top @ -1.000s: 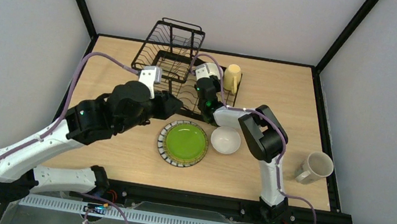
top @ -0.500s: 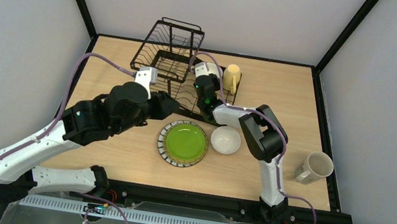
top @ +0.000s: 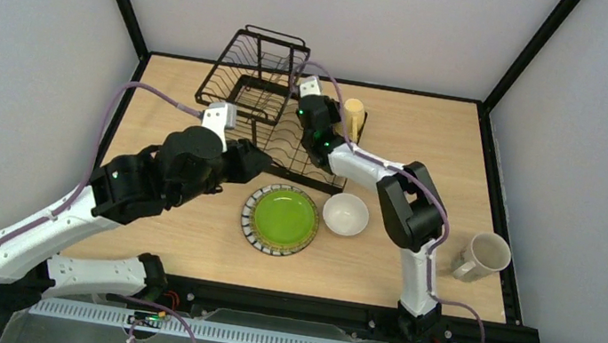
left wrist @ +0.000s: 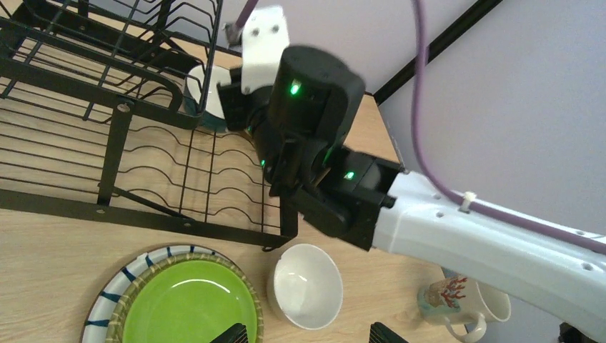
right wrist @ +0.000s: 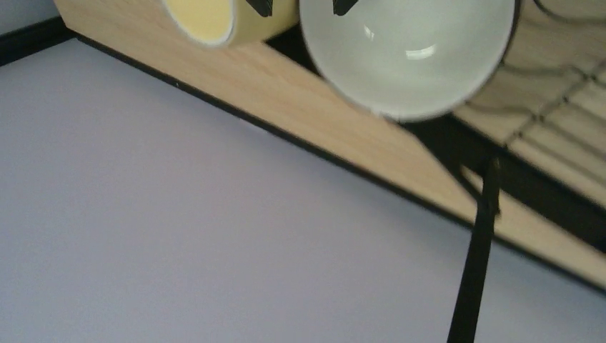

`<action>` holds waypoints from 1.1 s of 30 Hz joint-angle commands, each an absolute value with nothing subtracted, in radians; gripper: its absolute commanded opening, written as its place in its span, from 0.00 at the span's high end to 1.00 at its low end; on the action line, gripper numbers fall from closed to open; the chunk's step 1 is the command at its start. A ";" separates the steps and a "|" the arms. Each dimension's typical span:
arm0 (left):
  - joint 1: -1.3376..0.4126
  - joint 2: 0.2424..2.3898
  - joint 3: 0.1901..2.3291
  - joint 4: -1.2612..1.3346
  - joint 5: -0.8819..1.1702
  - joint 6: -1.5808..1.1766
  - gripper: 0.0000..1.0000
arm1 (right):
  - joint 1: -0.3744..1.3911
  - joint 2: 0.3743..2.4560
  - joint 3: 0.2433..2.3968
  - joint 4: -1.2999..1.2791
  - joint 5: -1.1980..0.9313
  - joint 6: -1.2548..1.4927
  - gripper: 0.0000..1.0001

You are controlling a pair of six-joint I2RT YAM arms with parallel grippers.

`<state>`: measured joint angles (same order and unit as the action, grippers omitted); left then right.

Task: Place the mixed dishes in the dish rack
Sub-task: Grab the bowl from the dish rack.

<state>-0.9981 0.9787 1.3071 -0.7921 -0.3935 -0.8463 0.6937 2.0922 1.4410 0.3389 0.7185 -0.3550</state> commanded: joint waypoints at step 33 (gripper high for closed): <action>-0.986 1.279 1.472 -0.792 -0.347 -0.550 0.01 | 0.418 2.387 2.197 -0.382 0.074 -0.053 0.51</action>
<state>-0.9962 1.2568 1.4342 -0.7849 -0.3584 -0.6102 0.4076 2.3535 2.1624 -0.2787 0.1928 -0.0669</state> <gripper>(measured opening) 0.989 0.496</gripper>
